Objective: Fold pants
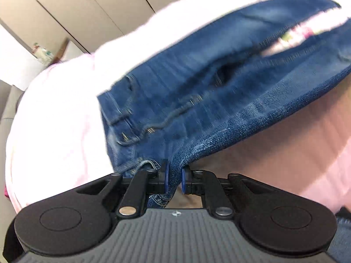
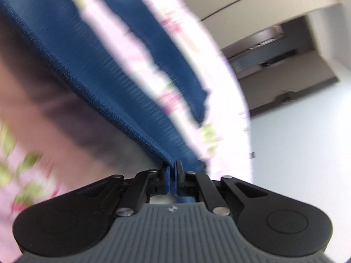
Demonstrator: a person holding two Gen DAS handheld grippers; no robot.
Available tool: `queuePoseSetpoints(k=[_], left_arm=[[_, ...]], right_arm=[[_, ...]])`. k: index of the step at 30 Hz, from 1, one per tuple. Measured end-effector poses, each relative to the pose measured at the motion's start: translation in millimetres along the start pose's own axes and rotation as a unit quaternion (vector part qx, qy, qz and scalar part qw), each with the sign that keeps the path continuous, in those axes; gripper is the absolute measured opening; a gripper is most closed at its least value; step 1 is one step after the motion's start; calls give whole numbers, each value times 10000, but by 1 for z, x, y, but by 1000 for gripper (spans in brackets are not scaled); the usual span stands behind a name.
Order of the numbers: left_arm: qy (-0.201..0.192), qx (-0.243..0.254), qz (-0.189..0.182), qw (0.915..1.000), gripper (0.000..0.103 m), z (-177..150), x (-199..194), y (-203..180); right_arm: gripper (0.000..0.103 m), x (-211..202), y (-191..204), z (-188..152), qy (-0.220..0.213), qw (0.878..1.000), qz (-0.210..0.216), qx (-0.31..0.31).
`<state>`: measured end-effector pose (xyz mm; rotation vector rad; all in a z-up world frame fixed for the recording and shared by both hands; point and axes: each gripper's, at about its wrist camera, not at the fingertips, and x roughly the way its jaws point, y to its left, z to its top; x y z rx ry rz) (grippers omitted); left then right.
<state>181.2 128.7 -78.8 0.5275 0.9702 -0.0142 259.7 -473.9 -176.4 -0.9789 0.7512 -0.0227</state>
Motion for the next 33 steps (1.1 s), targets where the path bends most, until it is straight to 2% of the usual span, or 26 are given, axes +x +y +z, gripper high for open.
queuePoseSetpoints(k=[7, 10, 12, 17, 21, 27, 33], left_arm=[[-551, -274, 391, 9973, 10, 50, -32, 39], [-689, -61, 605, 9958, 10, 82, -31, 52], [-648, 73, 670, 9956, 10, 107, -19, 61], [-402, 414, 900, 9943, 10, 164, 47, 68], [-160, 630, 1084, 9920, 10, 190, 111, 67], [357, 649, 1017, 9921, 10, 202, 192, 63], [638, 563, 844, 9928, 11, 196, 247, 53]], right_arm=[[0, -8, -66, 70, -245, 9961, -574, 622], [0, 3, -86, 104, -233, 9952, -754, 571], [0, 14, -96, 124, -179, 9953, -839, 448], [0, 71, -103, 177, 112, 9958, -845, 332], [0, 129, -87, 213, 445, 9967, -653, 206], [0, 201, -57, 251, 557, 9961, -682, -108], [0, 250, -19, 276, 782, 9939, -601, -495]])
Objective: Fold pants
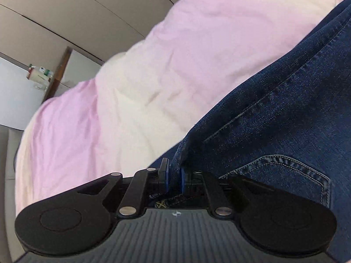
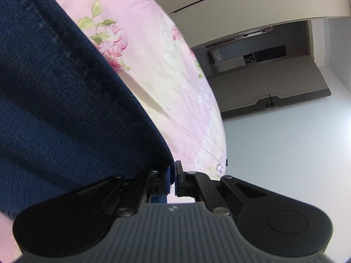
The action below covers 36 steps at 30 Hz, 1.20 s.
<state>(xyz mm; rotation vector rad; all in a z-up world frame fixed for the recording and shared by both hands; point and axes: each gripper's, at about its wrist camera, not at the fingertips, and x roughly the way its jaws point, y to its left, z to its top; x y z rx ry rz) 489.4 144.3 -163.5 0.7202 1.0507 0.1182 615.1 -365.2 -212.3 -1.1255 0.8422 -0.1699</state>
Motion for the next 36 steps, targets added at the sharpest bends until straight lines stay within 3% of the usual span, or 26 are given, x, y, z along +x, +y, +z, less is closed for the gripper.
queuePoseSetpoints(k=[4, 7, 12, 15, 18, 21, 22, 24, 25, 26, 27, 30, 32, 34, 36], left_arm=[[-20, 62, 48, 10000, 11, -3, 17, -11], [-194, -275, 45, 9994, 12, -6, 6, -4], [-327, -701, 43, 9970, 12, 10, -5, 13], [-200, -559, 50, 9982, 12, 18, 7, 3], [-214, -668, 70, 9975, 22, 15, 14, 0], [-198, -544, 42, 9983, 24, 16, 13, 3], [-179, -476, 46, 9987, 26, 16, 11, 4], [-183, -517, -67, 9985, 35, 17, 6, 10], [-233, -606, -213, 9977, 54, 17, 3, 15], [-296, -694, -265, 9968, 89, 17, -1, 20], [-380, -761, -157, 9963, 98, 16, -8, 24], [-496, -851, -152, 9950, 99, 14, -27, 38], [-511, -1218, -254, 9909, 96, 5, -42, 53], [-457, -1655, -502, 9839, 91, -9, -55, 69], [-416, -2150, -665, 9735, 89, -33, -71, 80]], right_arm=[[0, 15, 25, 14, 135, 9996, 39, -257], [0, 20, 31, 22, 207, 9994, 67, -278], [0, 33, 1, 32, 253, 9997, -42, -39], [0, 28, 8, 31, 409, 9991, -135, -43], [0, 27, 13, 37, 495, 9986, -168, -38], [0, 19, 13, 34, 561, 9982, -163, 92], [12, 17, 11, 34, 568, 9982, -145, 132], [60, 14, 7, 33, 585, 9978, -262, 187], [67, 11, 6, 33, 531, 9977, -355, 207], [72, 8, 0, 35, 463, 9979, -394, 237], [72, 3, -4, 35, 415, 9980, -394, 279], [75, -15, -16, 34, 341, 9977, -313, 487], [78, -34, -29, 30, 190, 9968, -166, 759], [78, -55, -35, 27, 62, 9940, -18, 1094], [78, -82, -37, 21, -71, 9868, 419, 1562]])
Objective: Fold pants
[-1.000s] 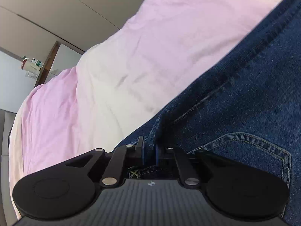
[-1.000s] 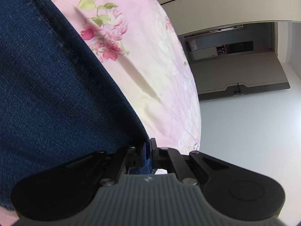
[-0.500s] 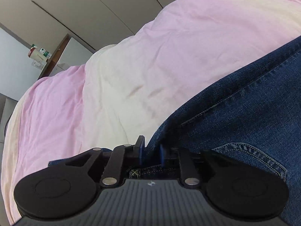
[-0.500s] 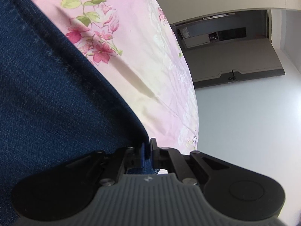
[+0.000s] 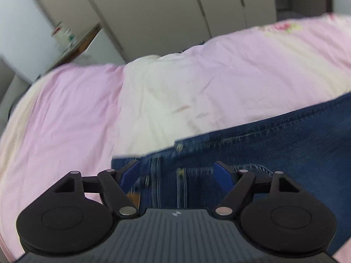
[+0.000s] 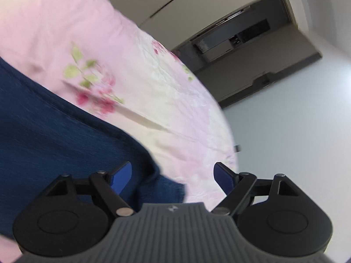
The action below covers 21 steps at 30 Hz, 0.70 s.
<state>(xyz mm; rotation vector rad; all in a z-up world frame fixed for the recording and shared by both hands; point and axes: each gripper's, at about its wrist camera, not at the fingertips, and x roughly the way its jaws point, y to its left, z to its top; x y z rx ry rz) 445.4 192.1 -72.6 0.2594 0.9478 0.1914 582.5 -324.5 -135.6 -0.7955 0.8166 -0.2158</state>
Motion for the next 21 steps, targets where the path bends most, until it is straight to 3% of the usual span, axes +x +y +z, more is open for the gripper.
queuePoseSetpoints(k=[3, 7, 10, 13, 15, 16, 18, 21], left_arm=[[-49, -767, -257, 9967, 88, -32, -24, 27], [-124, -1960, -394, 9797, 88, -84, -42, 68], [-78, -2902, -682, 9545, 88, -123, -39, 96], [5, -3914, -1014, 9146, 88, -159, -26, 115], [-63, -4418, -1201, 8890, 88, -179, -16, 122], [-86, -4592, -1211, 8800, 88, -185, -10, 124], [-133, -4781, -1087, 8714, 86, -191, -1, 125], [-94, -4902, -1080, 8648, 80, -190, 17, 125]], right_arm=[[76, -29, 7, -21, -41, 9954, 701, 645], [74, -66, 36, -58, -49, 9863, 1367, 926], [68, -82, 52, -87, 53, 9741, 1807, 1357], [68, -82, 53, -116, 150, 9468, 2235, 2312], [68, -85, 47, -138, 215, 9275, 2303, 2938], [67, -84, 43, -149, 263, 9171, 2322, 3230], [55, -78, 33, -170, 378, 9032, 2262, 3627], [49, -65, 15, -189, 471, 9053, 1936, 3752]])
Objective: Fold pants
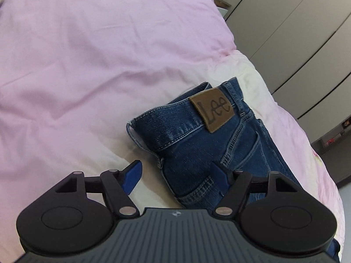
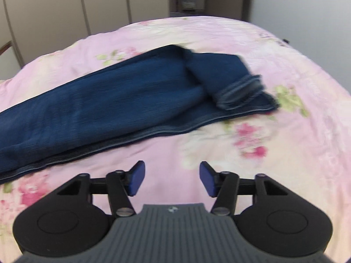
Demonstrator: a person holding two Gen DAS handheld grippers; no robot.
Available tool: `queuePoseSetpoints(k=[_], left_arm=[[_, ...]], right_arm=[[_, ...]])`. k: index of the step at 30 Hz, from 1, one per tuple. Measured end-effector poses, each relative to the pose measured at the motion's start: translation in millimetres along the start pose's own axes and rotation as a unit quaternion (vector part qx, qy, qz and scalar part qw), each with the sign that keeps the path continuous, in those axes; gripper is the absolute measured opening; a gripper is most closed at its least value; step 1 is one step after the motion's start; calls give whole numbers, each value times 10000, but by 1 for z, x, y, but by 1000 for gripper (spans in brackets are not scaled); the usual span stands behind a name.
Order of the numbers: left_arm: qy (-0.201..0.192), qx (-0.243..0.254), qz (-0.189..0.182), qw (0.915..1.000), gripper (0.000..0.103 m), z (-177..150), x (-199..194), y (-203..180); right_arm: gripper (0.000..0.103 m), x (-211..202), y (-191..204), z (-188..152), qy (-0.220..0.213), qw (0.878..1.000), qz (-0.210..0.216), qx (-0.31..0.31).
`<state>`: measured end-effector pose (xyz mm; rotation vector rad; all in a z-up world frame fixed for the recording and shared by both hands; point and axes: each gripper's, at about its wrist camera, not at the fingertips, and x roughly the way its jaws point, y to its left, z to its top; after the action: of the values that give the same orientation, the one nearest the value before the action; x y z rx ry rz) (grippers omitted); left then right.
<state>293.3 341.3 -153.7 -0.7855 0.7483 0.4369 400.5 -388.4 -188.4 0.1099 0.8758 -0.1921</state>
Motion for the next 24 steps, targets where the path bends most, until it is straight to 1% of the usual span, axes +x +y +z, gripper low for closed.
queuePoseSetpoints(k=[1, 2, 3, 5, 7, 8, 9, 10, 11, 13, 17, 20, 21, 22, 24], left_arm=[[31, -62, -21, 10000, 77, 1, 6, 0], [29, -86, -29, 10000, 71, 2, 10, 0], [6, -58, 2, 10000, 67, 3, 14, -2], [-19, 38, 233, 9997, 53, 2, 19, -7], [28, 194, 584, 9981, 48, 1, 26, -16], [48, 308, 748, 9967, 46, 0, 29, -21], [68, 436, 896, 9950, 45, 0, 33, -26], [87, 550, 1016, 9933, 45, -1, 36, -30], [103, 646, 1116, 9916, 45, -2, 38, -33], [120, 770, 1258, 9890, 45, -3, 44, -38], [110, 967, 1429, 9849, 45, -7, 50, -43], [110, 1040, 1541, 9825, 45, -8, 53, -47], [112, 1077, 1583, 9814, 45, -8, 54, -49], [114, 1115, 1623, 9804, 45, -9, 54, -51], [115, 1162, 1693, 9786, 45, -10, 55, -54]], right_arm=[[49, 2, -9, 4, -60, 9999, -105, 30], [49, 4, -16, 10, -116, 9998, -176, 65], [48, 6, -23, 15, -183, 9995, -218, 113], [44, 14, -30, 29, -292, 9993, -215, 87], [39, 26, -31, 41, -247, 9995, -187, -73], [34, 35, -30, 45, -183, 9995, -180, -157], [29, 44, -30, 50, -122, 9994, -197, -245], [25, 52, -30, 54, -74, 9991, -229, -353], [22, 61, -29, 60, -57, 9978, -387, -532], [21, 74, -31, 74, -136, 9936, -789, -800], [16, 91, -51, 115, -447, 9896, -1144, -754], [17, 102, -60, 143, -675, 9844, -1394, -833], [20, 104, -61, 149, -778, 9815, -1495, -909], [25, 106, -63, 155, -858, 9791, -1566, -968], [27, 107, -69, 165, -971, 9749, -1703, -1055]])
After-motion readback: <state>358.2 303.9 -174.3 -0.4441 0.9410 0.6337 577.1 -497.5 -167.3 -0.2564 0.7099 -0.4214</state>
